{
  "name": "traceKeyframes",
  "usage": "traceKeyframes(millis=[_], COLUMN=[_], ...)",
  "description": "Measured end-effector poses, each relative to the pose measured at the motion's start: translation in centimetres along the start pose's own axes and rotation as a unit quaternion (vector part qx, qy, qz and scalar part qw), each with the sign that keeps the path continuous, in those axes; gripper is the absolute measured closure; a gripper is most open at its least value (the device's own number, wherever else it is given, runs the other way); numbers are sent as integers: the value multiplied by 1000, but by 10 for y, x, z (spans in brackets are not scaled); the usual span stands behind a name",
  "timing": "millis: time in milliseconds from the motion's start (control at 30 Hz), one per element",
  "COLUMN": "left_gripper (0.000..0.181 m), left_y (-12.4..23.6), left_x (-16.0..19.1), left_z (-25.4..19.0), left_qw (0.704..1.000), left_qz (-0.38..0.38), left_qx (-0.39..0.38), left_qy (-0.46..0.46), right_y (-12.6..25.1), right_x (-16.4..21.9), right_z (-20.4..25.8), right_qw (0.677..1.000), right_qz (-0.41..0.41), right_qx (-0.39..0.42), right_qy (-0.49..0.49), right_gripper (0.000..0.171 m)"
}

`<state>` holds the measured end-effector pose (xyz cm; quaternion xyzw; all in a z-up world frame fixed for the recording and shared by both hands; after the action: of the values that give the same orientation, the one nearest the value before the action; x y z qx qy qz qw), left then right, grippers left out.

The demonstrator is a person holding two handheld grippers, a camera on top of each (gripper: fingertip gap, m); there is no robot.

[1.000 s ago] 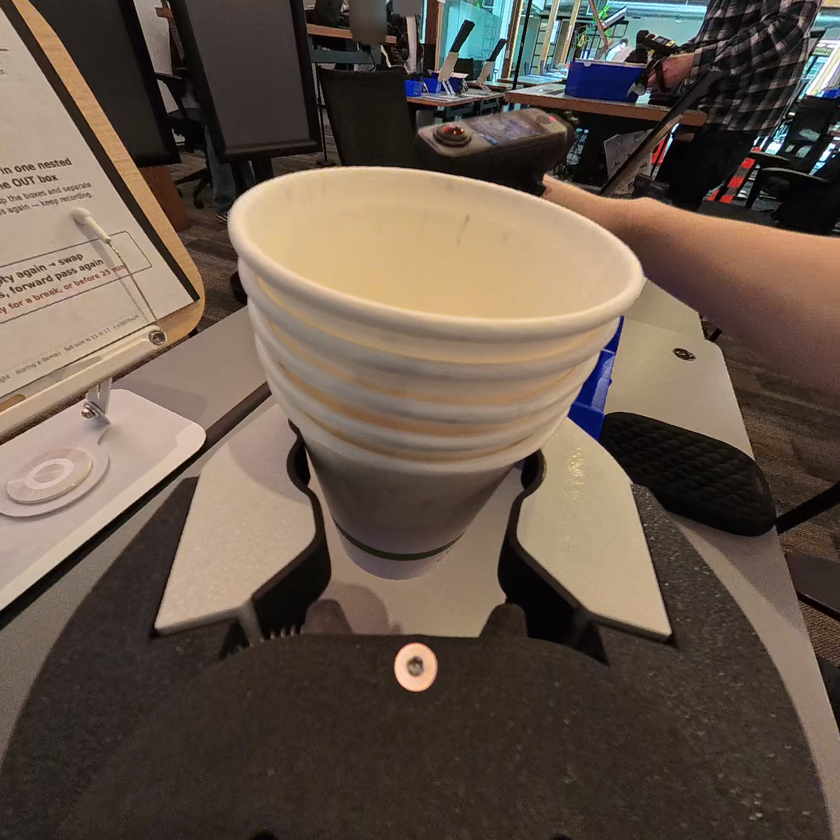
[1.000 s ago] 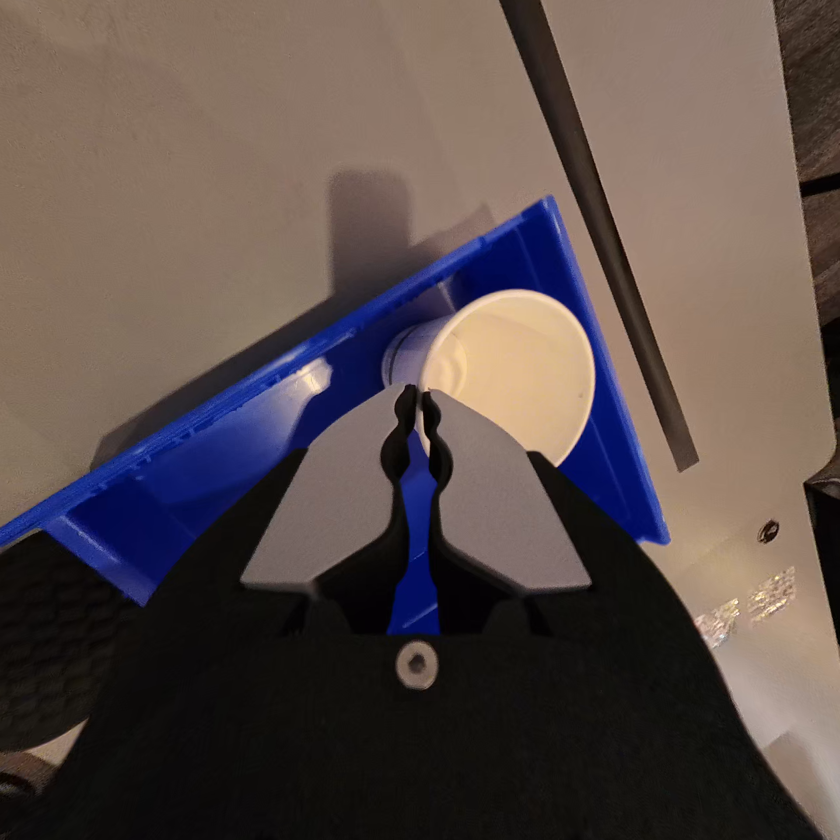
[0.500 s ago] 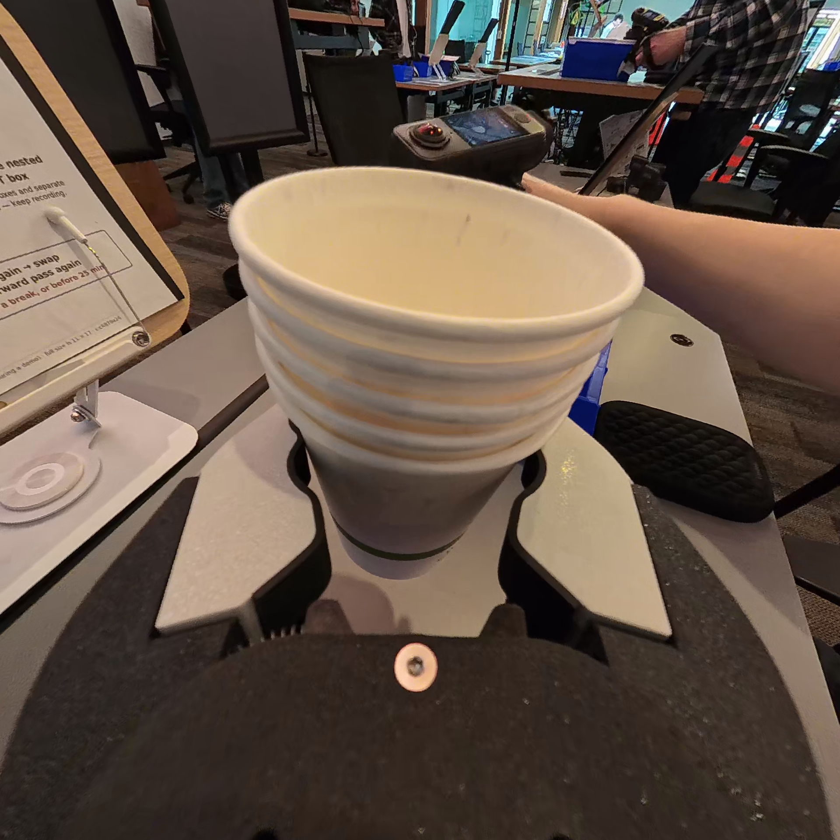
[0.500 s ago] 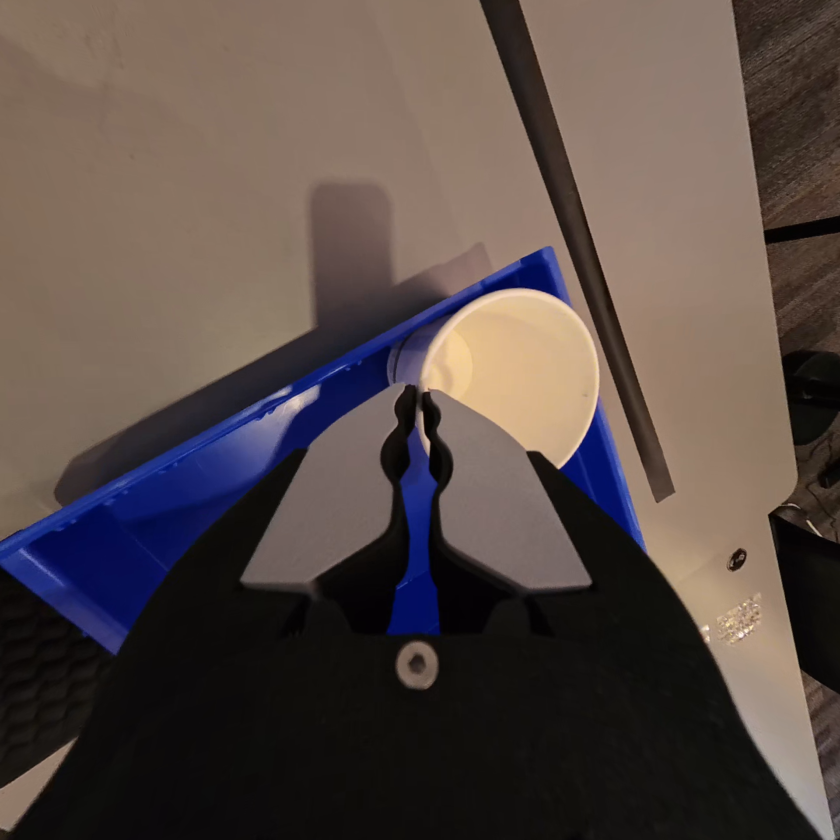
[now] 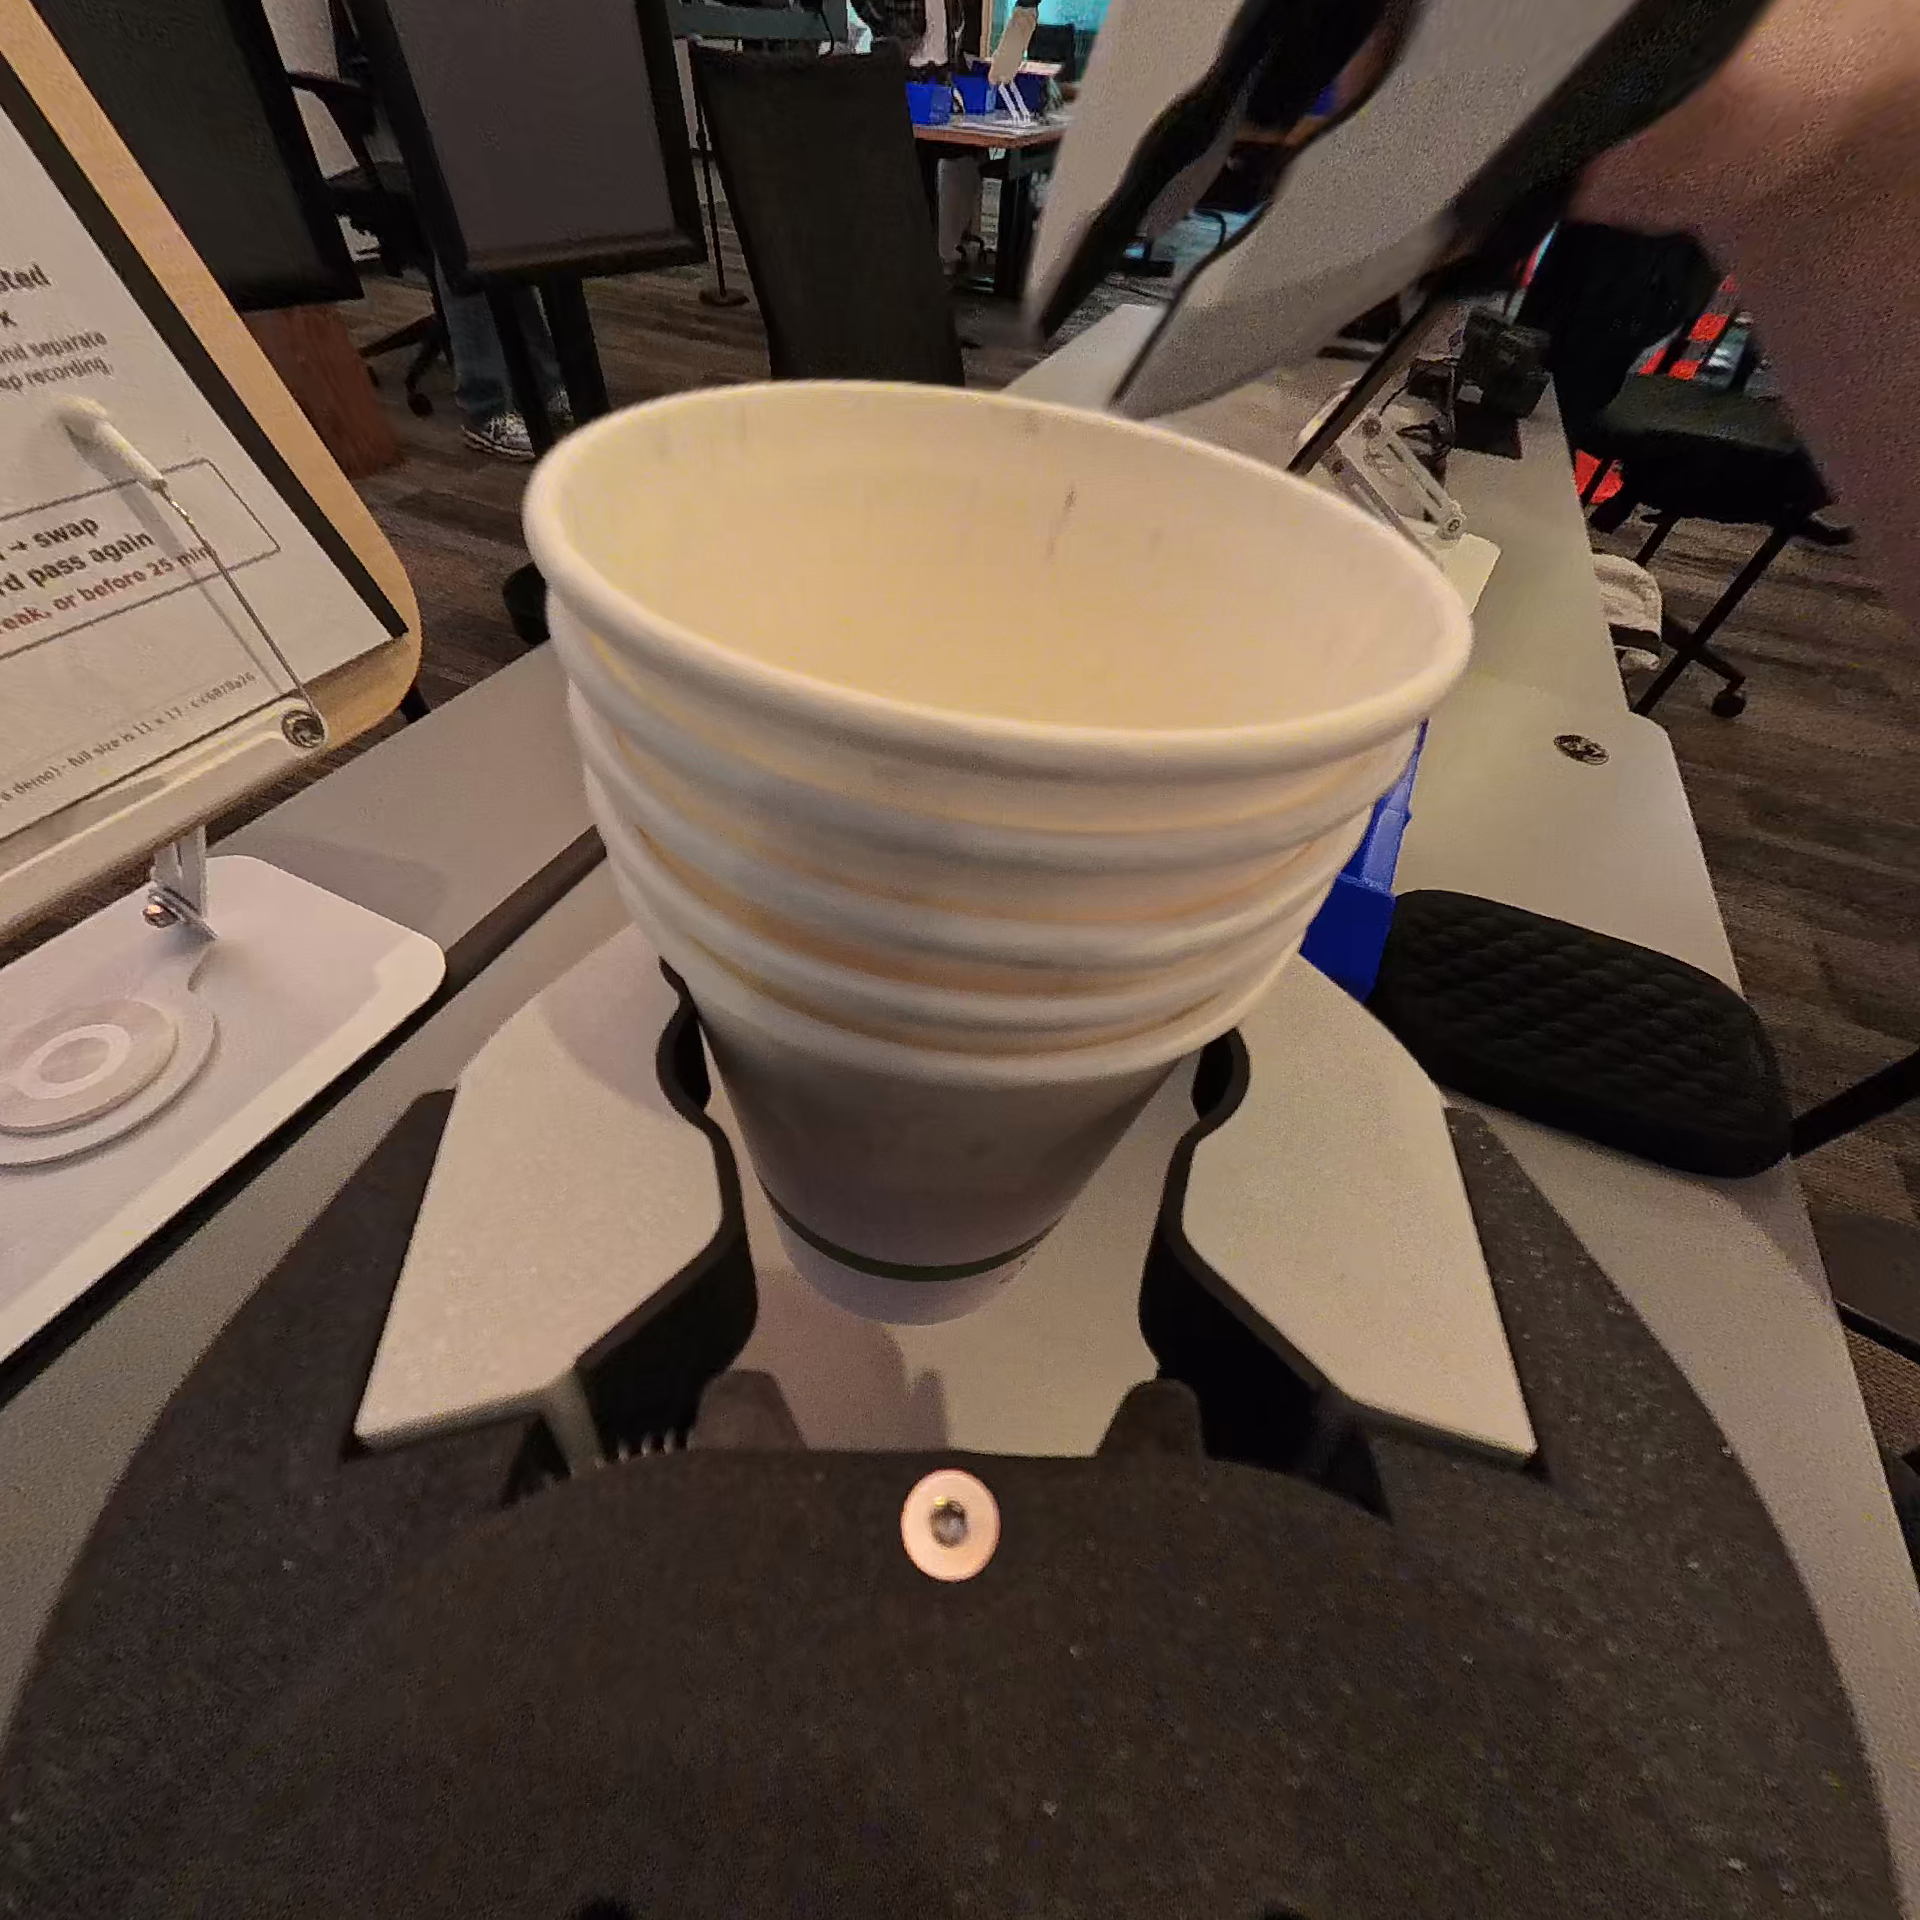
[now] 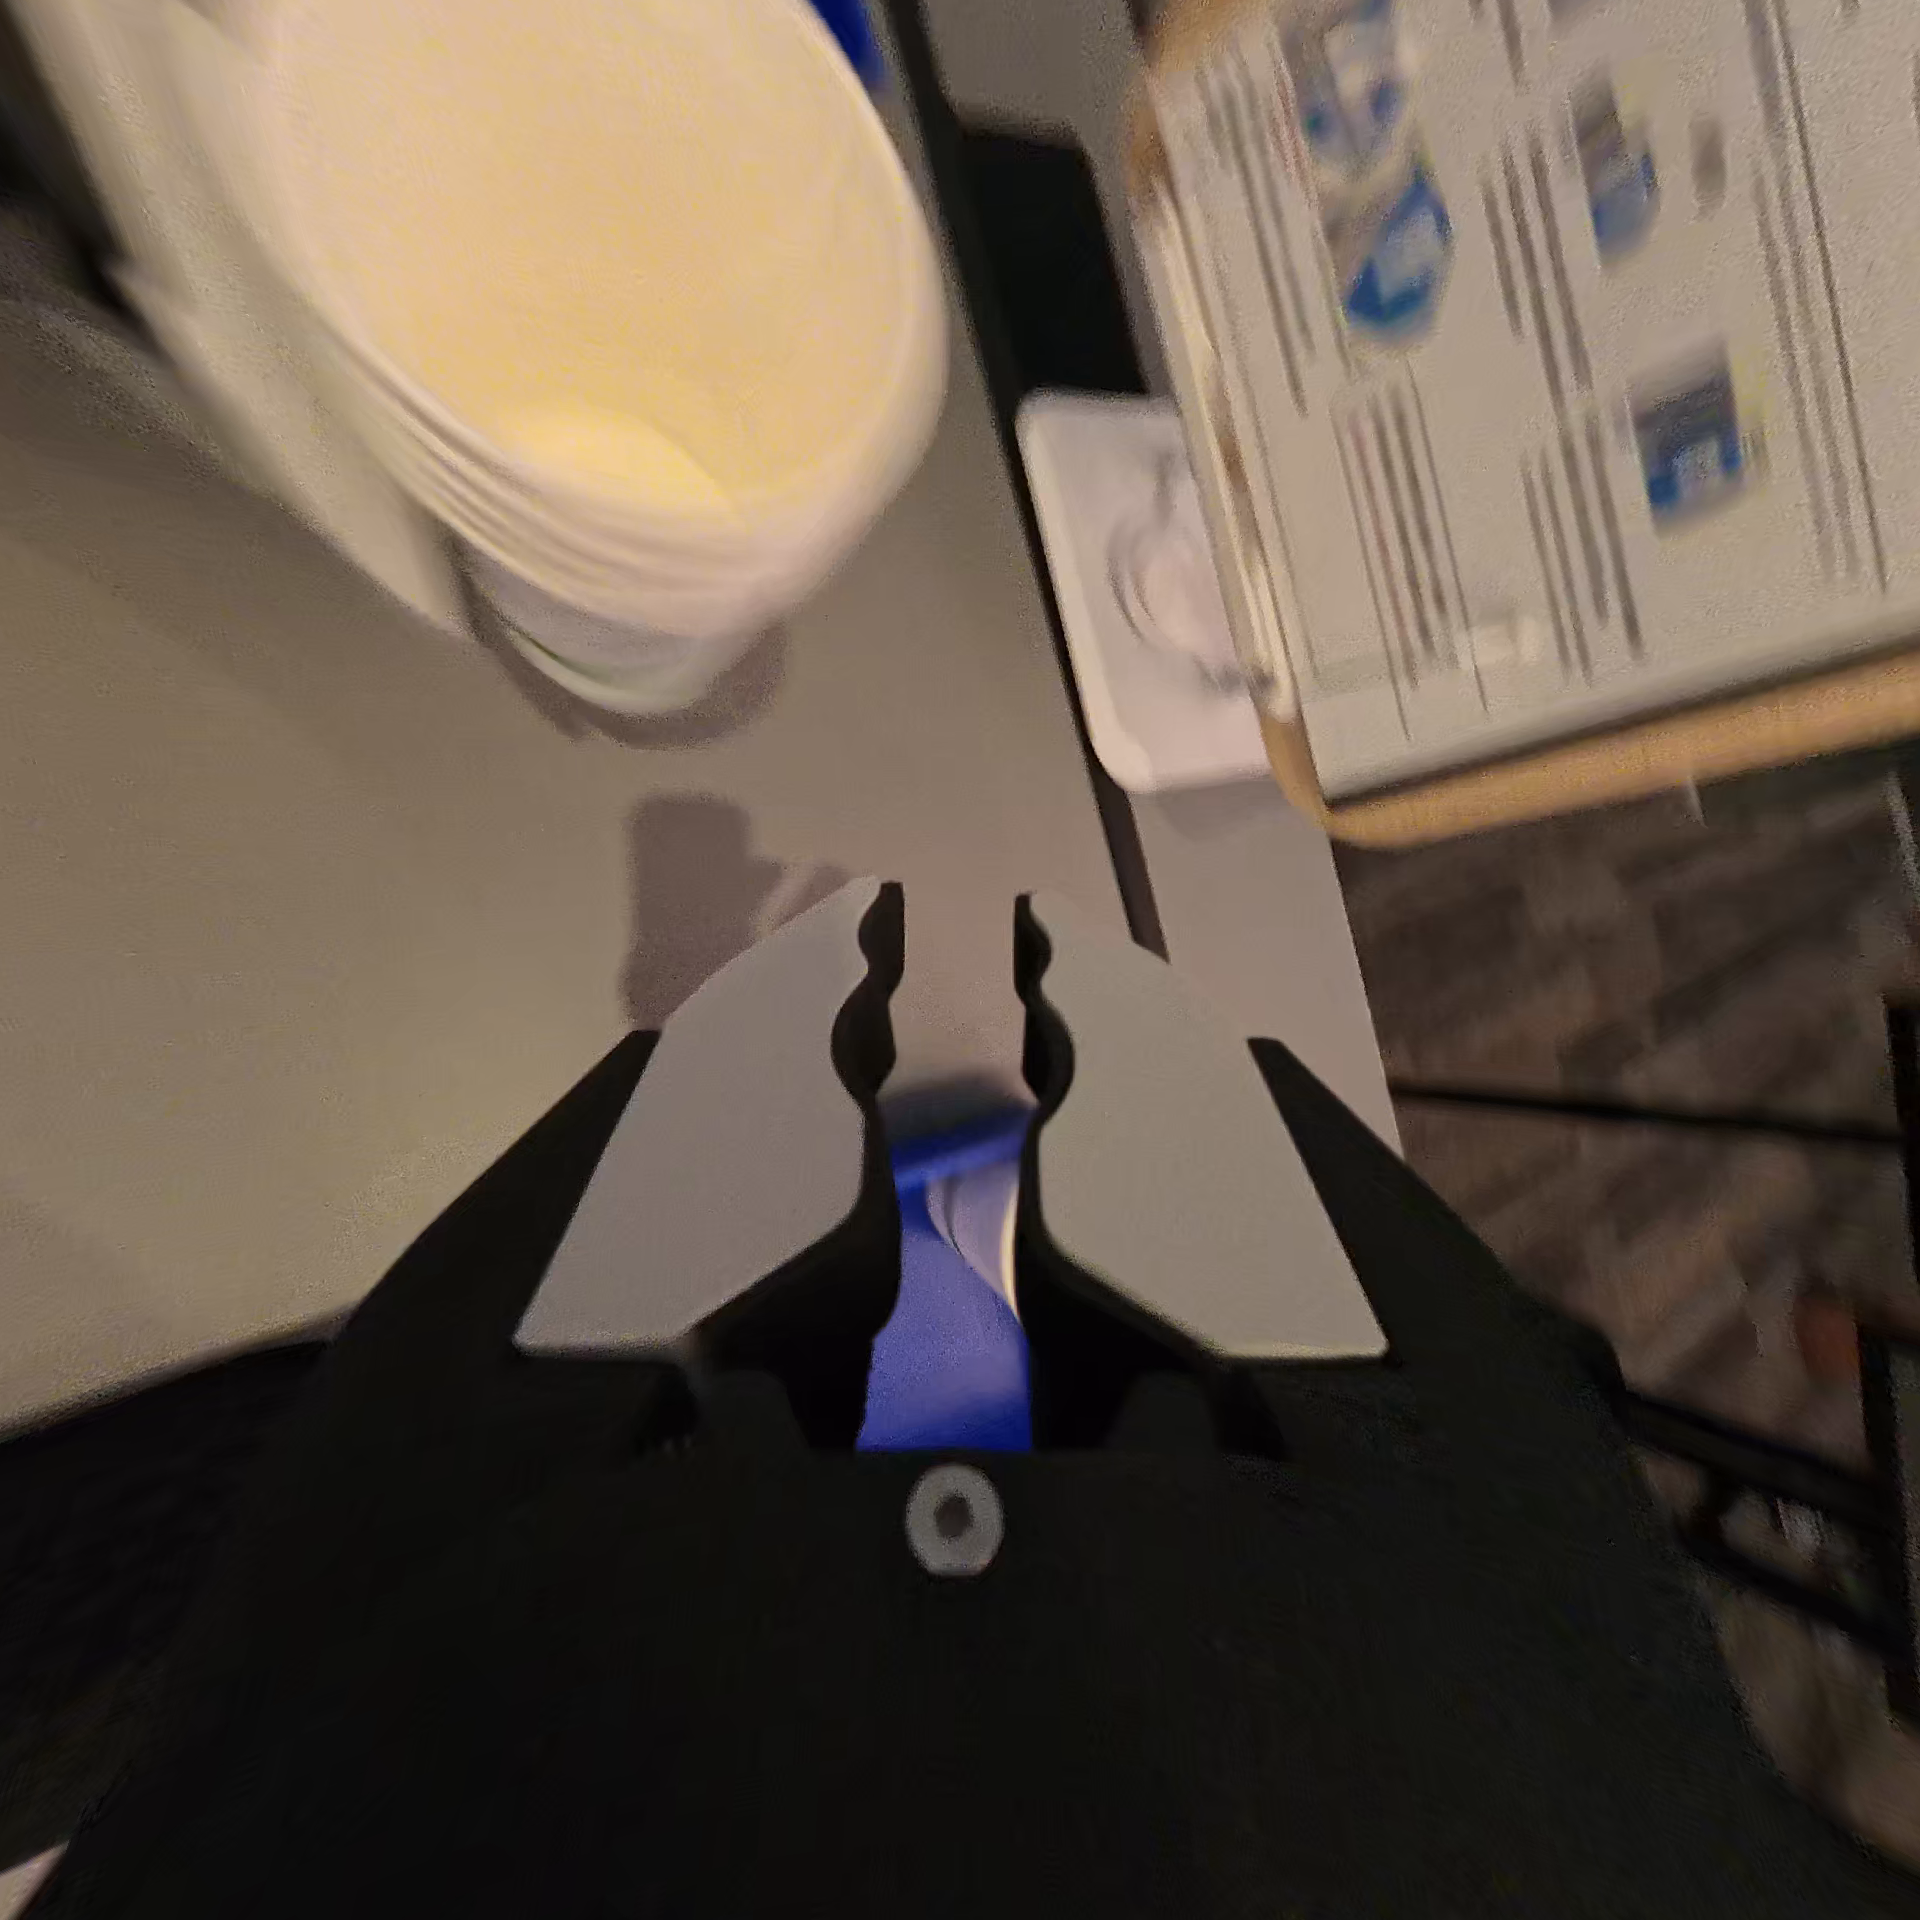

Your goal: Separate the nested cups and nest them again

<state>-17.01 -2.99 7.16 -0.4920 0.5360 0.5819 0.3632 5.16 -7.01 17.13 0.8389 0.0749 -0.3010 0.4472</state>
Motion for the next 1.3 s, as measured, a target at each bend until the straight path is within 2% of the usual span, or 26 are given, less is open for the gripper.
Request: traceKeyframes(millis=[100, 233, 400, 533, 1000, 1300], left_gripper=[88, 88, 88, 88, 88, 88], left_y=[-4, -5, -4, -3, -4, -6], left_x=[3, 4, 3, 2, 2, 4], left_z=[0, -1, -3, -3, -6, -4], left_qw=[1000, 1000, 1000, 1000, 1000, 1000], left_qz=[9, 15, 14, 14, 21, 25], left_qx=[-1, -2, -2, -3, 1, -1], left_qy=[-1, -7, -11, -13, -21, -19], right_y=[13, 5, -14, -20, -18, 3], right_x=[-55, -86, -87, -88, -92, -101], right_z=[32, 58, 60, 61, 64, 55], right_qw=[994, 986, 983, 981, 980, 984], right_qz=[-40, -11, 40, 47, 52, 20], right_qx=[-70, -106, -116, -123, -133, -117], right_qy=[73, 131, 136, 140, 138, 132], right_gripper=[157, 161, 161, 166, 168, 168])
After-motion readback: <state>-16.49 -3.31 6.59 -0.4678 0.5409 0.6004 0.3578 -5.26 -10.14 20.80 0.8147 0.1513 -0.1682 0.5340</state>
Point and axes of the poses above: each gripper's, where its closed fingertips meet, y back along the fingers, x out of its underside, z = x × y across the jaws, the point moved 10 cm from there along y, back along the fingers, and after that the axes turned 1 degree about -z, right-handed, at the moved point
